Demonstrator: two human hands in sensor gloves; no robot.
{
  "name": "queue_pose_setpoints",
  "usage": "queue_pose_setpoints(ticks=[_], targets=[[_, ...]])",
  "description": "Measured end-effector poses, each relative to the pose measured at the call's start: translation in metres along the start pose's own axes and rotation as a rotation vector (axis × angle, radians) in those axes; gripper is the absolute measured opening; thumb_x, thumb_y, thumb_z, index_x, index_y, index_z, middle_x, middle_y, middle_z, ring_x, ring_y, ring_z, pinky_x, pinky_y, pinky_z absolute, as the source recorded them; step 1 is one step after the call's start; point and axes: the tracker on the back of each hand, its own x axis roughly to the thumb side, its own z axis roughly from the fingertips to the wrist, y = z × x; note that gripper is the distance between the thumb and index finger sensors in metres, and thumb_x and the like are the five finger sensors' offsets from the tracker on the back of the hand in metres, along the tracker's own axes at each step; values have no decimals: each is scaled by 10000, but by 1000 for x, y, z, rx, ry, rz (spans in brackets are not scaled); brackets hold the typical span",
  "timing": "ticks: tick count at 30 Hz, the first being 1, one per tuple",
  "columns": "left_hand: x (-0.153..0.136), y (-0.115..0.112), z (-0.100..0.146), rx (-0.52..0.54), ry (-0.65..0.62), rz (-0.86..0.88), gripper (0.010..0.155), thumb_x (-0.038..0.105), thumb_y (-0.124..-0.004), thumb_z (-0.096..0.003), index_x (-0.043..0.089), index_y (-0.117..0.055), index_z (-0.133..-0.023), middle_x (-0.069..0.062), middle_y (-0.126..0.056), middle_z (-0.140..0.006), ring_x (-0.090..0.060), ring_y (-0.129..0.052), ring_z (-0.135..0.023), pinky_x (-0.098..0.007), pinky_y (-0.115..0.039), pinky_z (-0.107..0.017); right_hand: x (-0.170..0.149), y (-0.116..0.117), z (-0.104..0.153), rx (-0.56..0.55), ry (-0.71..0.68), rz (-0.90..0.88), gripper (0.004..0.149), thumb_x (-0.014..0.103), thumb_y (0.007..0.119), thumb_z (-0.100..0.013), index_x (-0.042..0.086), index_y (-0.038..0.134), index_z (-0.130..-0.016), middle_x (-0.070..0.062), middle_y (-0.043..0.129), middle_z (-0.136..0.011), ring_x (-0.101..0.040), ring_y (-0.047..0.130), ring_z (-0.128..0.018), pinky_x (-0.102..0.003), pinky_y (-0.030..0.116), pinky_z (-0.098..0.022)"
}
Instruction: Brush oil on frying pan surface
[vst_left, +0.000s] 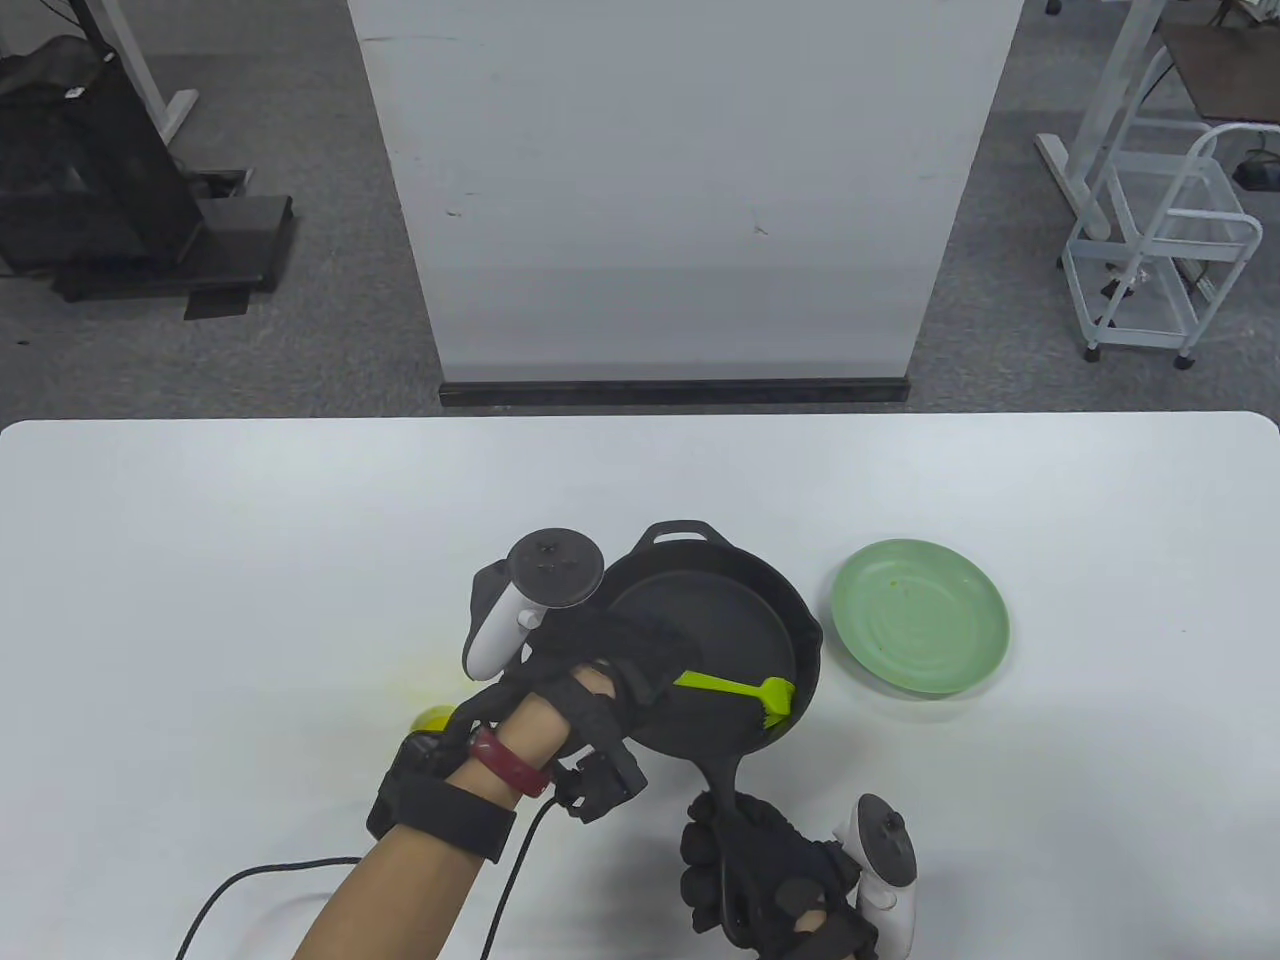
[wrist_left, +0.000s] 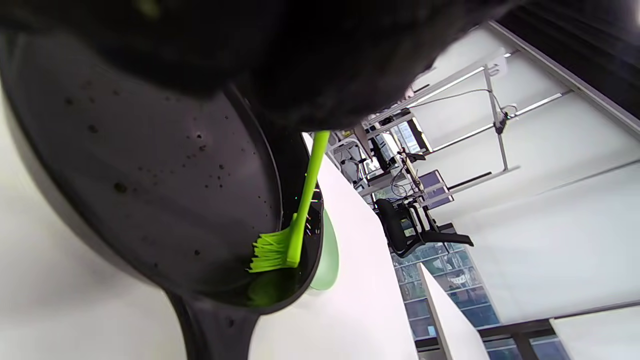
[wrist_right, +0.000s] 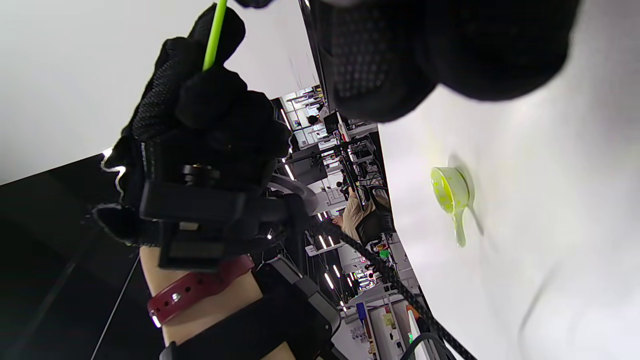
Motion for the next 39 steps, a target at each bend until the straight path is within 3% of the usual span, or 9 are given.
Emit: queue_pose_setpoints(ticks=[9, 21, 39], targets=[[-9, 1, -5, 0, -6, 49, 465, 357, -731, -481, 85, -812, -849, 7, -1005, -315, -237, -948, -107, -426, -849, -133, -1, -1, -1, -4, 16, 1, 573, 331, 646, -476, -69, 518, -867, -241, 738, -685, -230, 949, -385, -320, 884, -223], [-32, 15, 8, -8, 74, -6, 462, 360, -737, -480, 89, -819, -845, 18, -998, -294, -229, -943, -92, -422, -848, -121, -1, -3, 0, -15, 10, 9, 575, 333, 646, -477, -68, 517, -868, -240, 737, -686, -230, 948, -389, -319, 884, -227], [-38, 53, 34, -41, 194, -257, 455, 374, -747, -481, 117, -833, -847, 20, -993, -286, -228, -943, -100, -423, -850, -127, 0, -4, 1, -34, 7, 1, 575, 334, 641, -480, -68, 509, -869, -238, 732, -691, -225, 946, -396, -316, 884, -233]])
